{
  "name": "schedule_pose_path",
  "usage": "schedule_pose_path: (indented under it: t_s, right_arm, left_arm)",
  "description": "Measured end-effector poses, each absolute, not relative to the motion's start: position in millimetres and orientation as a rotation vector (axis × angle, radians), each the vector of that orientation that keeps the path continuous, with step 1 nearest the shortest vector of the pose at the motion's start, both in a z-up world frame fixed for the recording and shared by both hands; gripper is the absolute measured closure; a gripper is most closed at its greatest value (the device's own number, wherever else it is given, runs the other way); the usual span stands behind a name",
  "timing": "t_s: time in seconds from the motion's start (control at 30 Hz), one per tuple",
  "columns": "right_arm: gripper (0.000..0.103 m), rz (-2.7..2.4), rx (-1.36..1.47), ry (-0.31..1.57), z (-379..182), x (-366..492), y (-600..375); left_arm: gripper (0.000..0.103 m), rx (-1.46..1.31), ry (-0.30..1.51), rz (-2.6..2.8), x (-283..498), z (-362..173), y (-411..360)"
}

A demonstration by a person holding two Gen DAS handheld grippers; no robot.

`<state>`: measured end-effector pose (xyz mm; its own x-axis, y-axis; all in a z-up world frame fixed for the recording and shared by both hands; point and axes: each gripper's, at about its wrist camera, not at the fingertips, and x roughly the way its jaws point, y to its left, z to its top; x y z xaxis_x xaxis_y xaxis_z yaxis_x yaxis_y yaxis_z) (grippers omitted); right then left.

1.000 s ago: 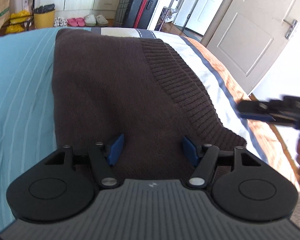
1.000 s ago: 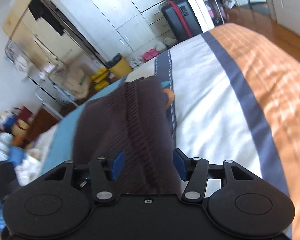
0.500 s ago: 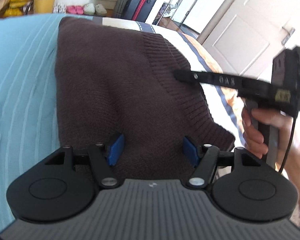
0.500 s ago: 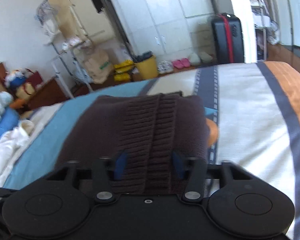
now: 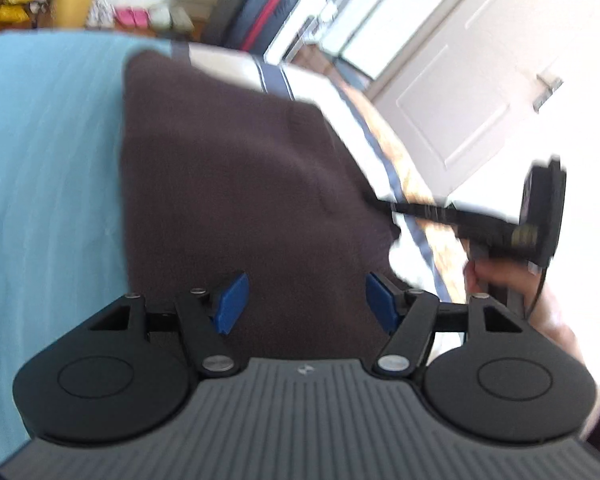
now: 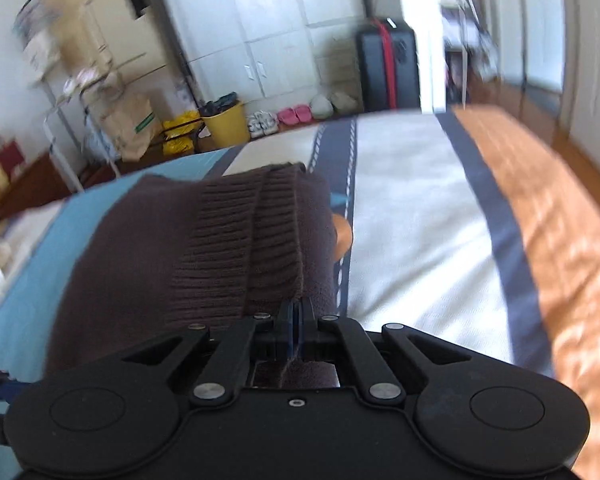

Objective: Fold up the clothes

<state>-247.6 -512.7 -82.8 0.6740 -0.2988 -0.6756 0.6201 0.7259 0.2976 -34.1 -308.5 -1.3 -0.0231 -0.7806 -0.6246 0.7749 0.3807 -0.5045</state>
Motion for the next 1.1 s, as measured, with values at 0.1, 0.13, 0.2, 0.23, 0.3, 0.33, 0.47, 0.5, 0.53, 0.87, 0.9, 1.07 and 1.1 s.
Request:
schedule_pose_path:
  t_s: [0.1, 0.13, 0.2, 0.23, 0.3, 0.33, 0.47, 0.5, 0.53, 0.87, 0.9, 1.07, 1.1]
  right_arm:
    - [0.099, -0.563, 0.547, 0.647, -83.6, -248.2, -514.8]
    - [0.091, -0.574, 0.547, 0.649, -83.2, -248.6, -515.8]
    - [0.055, -0.637, 0.577, 0.596, -81.4, -259.0, -520.1]
    - [0.034, -0.631, 0.621, 0.555, -80.8, -265.2, -525.4]
    - [0.030, -0.598, 0.721, 0.464, -79.7, -278.0, -537.3]
    - [0.026, -0.547, 0.789, 0.439, -81.3, -280.6, -542.7]
    - [0.022, -0.444, 0.929, 0.447, -92.3, -271.7, -545.5]
    - [0.022, -0.486, 0.874, 0.462, -88.5, -268.0, -540.3]
    - [0.022, -0.503, 0.787, 0.477, -82.9, -263.6, -533.4]
    - [0.019, -0.330, 0.849, 0.588, -127.9, -236.9, -552.9]
    - [0.017, -0.310, 0.880, 0.595, -134.9, -234.9, -557.3]
    - [0.016, -0.206, 0.905, 0.590, -145.0, -215.7, -551.9]
    - [0.022, -0.197, 0.871, 0.588, -140.3, -212.8, -545.5]
  left_arm:
    - [0.032, -0.035, 0.954, -1.065, -8.5, -1.8, -301.8]
    - [0.032, -0.039, 0.950, -1.042, -0.1, -5.7, -301.4]
    - [0.032, -0.038, 0.968, -1.026, 13.2, -15.9, -301.0]
    - [0.032, -0.048, 0.983, -1.047, 16.1, -22.9, -300.5]
    - [0.032, -0.073, 1.015, -1.102, 21.1, -37.5, -299.4]
    - [0.031, -0.104, 1.039, -1.117, 23.1, -46.7, -298.3]
    - [0.019, -0.279, 1.161, -1.110, 35.9, -86.0, -291.1]
    - [0.019, -0.318, 1.176, -1.120, 37.7, -92.5, -289.2]
    - [0.019, -0.358, 1.191, -1.128, 39.4, -98.9, -287.2]
    - [0.036, -0.363, 1.197, -1.224, 38.7, -105.5, -305.9]
    - [0.037, -0.323, 1.165, -1.246, 34.6, -101.5, -307.5]
    - [0.036, -0.316, 1.205, -1.225, 34.5, -106.2, -308.4]
    - [0.035, -0.328, 1.222, -1.217, 35.5, -109.3, -309.5]
